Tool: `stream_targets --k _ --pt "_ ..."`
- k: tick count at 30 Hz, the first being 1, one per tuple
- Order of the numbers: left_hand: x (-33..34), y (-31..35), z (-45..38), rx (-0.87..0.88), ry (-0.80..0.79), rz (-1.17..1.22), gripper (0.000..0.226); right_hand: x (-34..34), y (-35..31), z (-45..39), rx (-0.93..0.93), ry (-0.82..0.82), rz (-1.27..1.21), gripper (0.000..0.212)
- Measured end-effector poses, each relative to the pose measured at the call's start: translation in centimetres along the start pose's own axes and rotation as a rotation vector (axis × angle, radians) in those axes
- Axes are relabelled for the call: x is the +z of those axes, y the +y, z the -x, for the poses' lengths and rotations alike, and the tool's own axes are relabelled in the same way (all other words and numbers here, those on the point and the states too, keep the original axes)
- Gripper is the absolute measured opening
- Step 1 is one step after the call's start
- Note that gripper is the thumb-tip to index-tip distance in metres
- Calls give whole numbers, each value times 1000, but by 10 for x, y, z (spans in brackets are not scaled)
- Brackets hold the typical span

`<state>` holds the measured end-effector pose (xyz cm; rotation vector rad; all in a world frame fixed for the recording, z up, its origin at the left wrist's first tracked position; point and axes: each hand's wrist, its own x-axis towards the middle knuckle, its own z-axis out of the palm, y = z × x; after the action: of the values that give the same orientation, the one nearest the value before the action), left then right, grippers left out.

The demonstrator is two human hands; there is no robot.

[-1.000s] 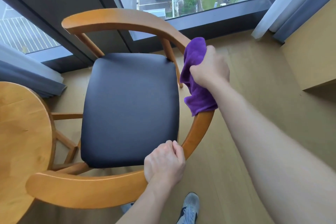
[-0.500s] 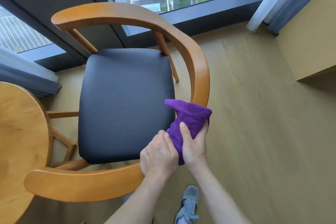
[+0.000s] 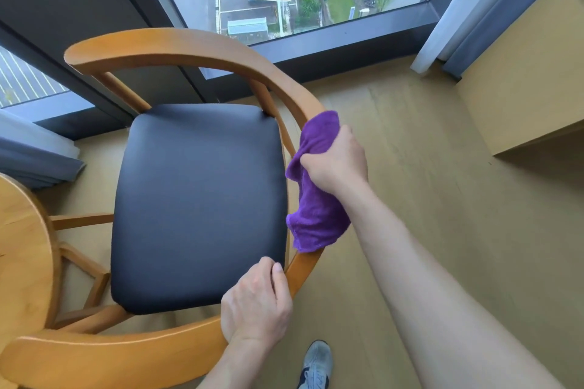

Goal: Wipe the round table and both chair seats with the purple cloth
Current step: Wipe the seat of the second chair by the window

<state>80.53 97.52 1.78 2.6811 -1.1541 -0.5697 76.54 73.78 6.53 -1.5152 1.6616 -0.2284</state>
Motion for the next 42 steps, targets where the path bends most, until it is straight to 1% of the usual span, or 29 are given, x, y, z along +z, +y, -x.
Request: stream_targets --k 2,3,5,8,11,14,19,22,26,28,30,33,35,37,39,42 --pt "-2 1 0 8 3 2 34 -3 -17 -19 17 -45 111 59" --pt "-3 2 0 16 10 2 36 -5 -25 -28 17 -66 160 55" --pt "-5 3 -1 27 30 -6 36 -6 -39 -44 2 -106 245 39" --pt "-7 7 -3 24 27 -10 35 -2 -52 -62 -29 -137 317 31" --pt "-7 10 -6 1 -23 -26 36 6 -58 -72 -48 -70 393 28" --pt "-9 12 -6 -31 -70 -27 34 13 -60 -75 -97 4 485 33" --pt "-10 10 -7 -95 -155 -51 35 23 -69 -86 -122 -4 590 43" --pt "-15 14 -10 -130 -177 -65 40 28 -73 -95 -135 3 599 33" --pt "-18 19 -13 -215 -222 35 43 30 -68 -103 -152 40 589 25" --pt "-22 24 -18 -306 -232 172 43 29 -68 -106 -170 34 568 22" --pt "-30 37 -29 -368 -203 325 41 27 -70 -109 -184 18 530 22" --pt "-38 79 -52 -340 -127 501 35 25 -74 -113 -193 -33 449 21" --pt "-41 115 -71 -366 -66 622 32 20 -74 -114 -189 -95 386 21" --pt "-40 144 -88 -466 -13 730 31 10 -69 -111 -193 -183 250 24" --pt "-35 160 -100 -595 33 781 29 -2 -55 -101 -224 -245 36 22" --pt "-25 170 -107 -745 101 693 30 -15 -23 -72 -172 -256 -294 18"
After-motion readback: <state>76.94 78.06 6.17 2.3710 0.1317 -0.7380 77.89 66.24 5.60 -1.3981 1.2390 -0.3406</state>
